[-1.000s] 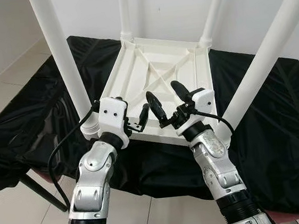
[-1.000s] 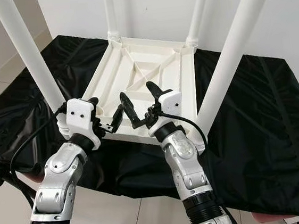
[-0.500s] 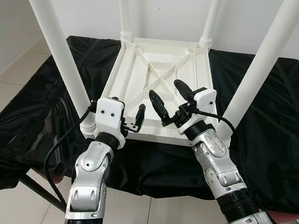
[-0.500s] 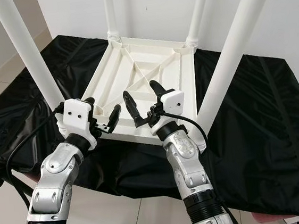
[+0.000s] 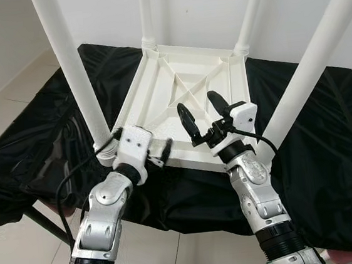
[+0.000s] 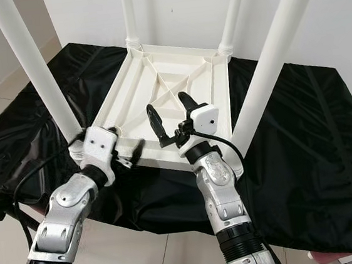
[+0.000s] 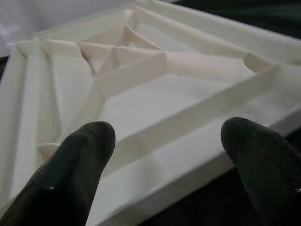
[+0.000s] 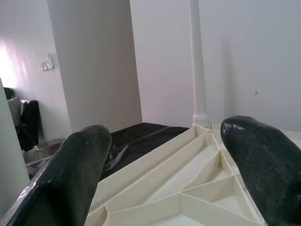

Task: Building children table

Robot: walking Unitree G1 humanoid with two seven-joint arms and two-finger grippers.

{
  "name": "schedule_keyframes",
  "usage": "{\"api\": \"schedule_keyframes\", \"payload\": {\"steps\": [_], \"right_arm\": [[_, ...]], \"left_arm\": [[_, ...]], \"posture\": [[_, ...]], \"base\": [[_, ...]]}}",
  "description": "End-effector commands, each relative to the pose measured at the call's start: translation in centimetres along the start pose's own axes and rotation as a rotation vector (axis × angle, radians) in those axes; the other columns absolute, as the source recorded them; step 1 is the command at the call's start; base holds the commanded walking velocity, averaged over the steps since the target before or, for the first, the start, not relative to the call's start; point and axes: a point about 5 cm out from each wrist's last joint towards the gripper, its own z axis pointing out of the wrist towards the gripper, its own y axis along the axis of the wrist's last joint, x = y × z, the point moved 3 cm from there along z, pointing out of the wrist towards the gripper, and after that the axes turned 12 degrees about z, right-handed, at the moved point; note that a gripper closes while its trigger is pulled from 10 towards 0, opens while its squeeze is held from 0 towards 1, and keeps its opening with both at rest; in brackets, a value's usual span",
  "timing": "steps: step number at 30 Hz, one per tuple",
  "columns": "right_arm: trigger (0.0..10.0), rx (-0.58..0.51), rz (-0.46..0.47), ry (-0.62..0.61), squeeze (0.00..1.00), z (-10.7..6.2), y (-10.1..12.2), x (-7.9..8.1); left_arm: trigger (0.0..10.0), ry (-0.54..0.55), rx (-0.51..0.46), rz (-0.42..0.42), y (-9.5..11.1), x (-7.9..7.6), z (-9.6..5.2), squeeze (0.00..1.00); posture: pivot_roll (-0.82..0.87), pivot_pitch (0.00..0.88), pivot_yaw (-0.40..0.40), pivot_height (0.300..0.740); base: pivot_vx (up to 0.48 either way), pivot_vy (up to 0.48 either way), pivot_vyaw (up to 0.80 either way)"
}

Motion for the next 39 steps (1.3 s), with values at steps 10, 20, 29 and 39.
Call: {"api": "schedule_keyframes", "payload": {"steps": [10, 20, 29, 39], "right_arm": [[10.0, -0.075, -0.014, 0.017, 0.00, 0.4, 1.8, 0.9], [10.0, -0.099, -0.012, 0.047, 0.00, 1.0, 2.4, 1.7], [10.0, -0.090, -0.016, 0.046, 0.00, 0.8, 2.3, 1.6], [10.0, -0.097, -0.025, 0.050, 0.00, 1.0, 2.6, 1.5]], "left_arm": [[10.0, -0.196, 0.036, 0.101, -1.4, -1.5, 0.2, 0.00], [10.0, -0.348, 0.002, 0.198, -1.0, -2.5, 0.8, 0.00], [10.0, -0.347, -0.015, 0.183, -0.7, -2.2, 1.0, 0.00], [10.0, -0.402, -0.015, 0.198, -0.9, -3.5, 1.7, 0.00]], "posture": [[0.04, 0.016, 0.056, 0.740], [0.04, 0.018, 0.053, 0.740], [0.04, 0.018, 0.049, 0.740], [0.03, 0.011, 0.042, 0.740]], "base": [[0.000, 0.000, 0.00], [0.000, 0.000, 0.00], [0.000, 0.000, 0.00], [0.000, 0.000, 0.00]]}}
